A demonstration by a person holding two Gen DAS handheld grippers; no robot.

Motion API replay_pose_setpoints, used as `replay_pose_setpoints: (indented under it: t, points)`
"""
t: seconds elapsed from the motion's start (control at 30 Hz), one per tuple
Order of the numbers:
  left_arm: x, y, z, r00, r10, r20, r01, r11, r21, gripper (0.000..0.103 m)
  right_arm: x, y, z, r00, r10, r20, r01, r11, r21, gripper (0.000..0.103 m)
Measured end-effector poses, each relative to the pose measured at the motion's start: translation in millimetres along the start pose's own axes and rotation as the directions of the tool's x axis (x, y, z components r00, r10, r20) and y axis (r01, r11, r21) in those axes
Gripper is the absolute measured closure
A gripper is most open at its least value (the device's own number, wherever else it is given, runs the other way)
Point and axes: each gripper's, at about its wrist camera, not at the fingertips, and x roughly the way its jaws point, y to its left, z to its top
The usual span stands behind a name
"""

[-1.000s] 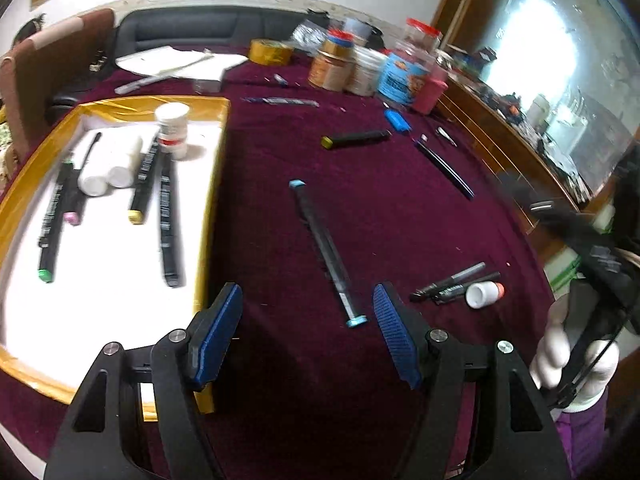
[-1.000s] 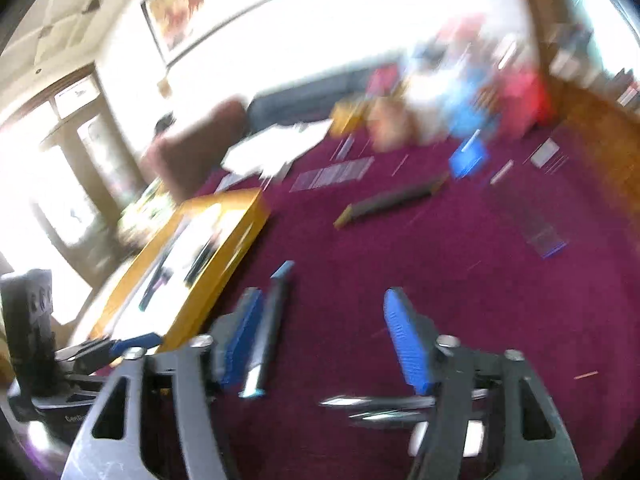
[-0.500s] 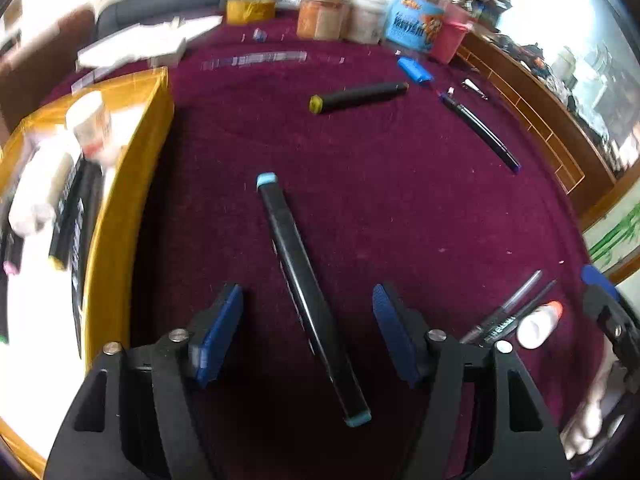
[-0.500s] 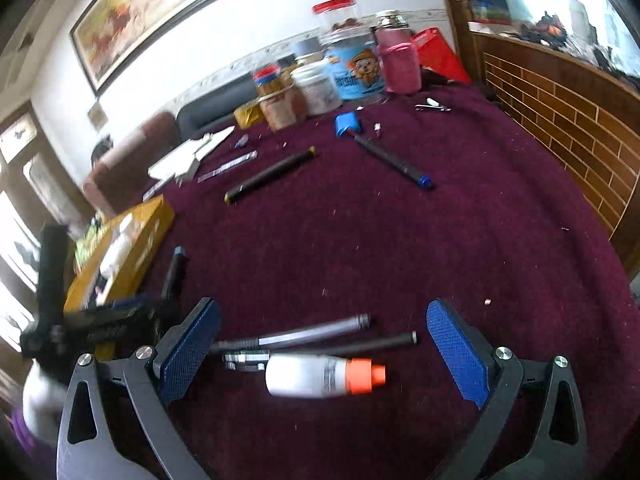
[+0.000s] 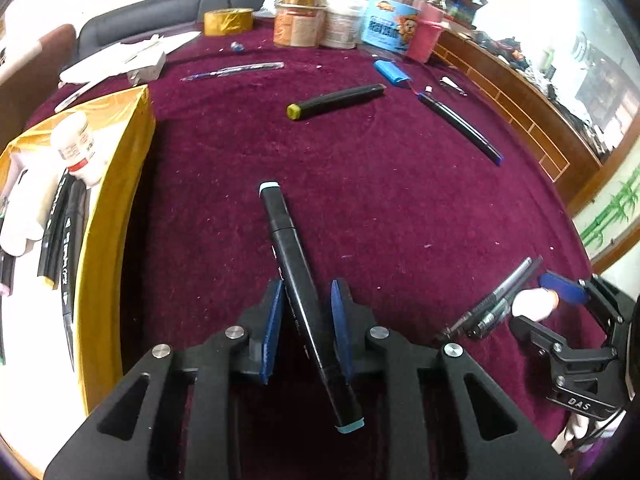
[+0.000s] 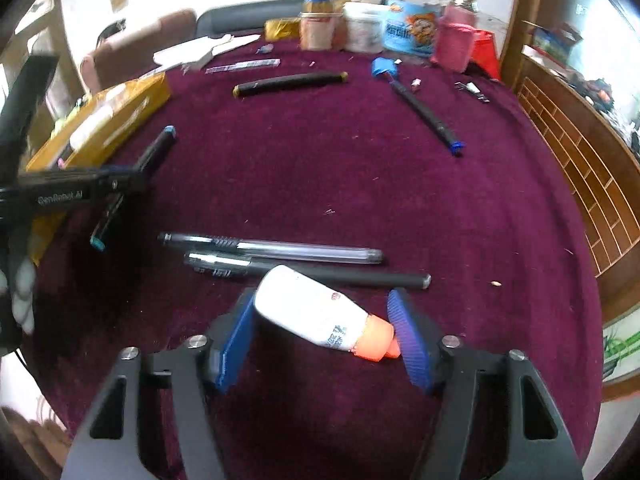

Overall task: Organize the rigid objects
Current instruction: 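Grasp the teal-capped black marker with left tool while right grasps the orange-capped glue bottle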

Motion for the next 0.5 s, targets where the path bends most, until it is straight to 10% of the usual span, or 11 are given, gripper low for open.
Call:
replay_pose_setpoints:
  t: [0.5]
  points:
    - [-24,7,-14,0.991,-0.132,0.03,0.134,0.99,-0.045,0.091,-11,15,3,1.0,0.028,0.003,-0.028,0.999,-0.032,0.043]
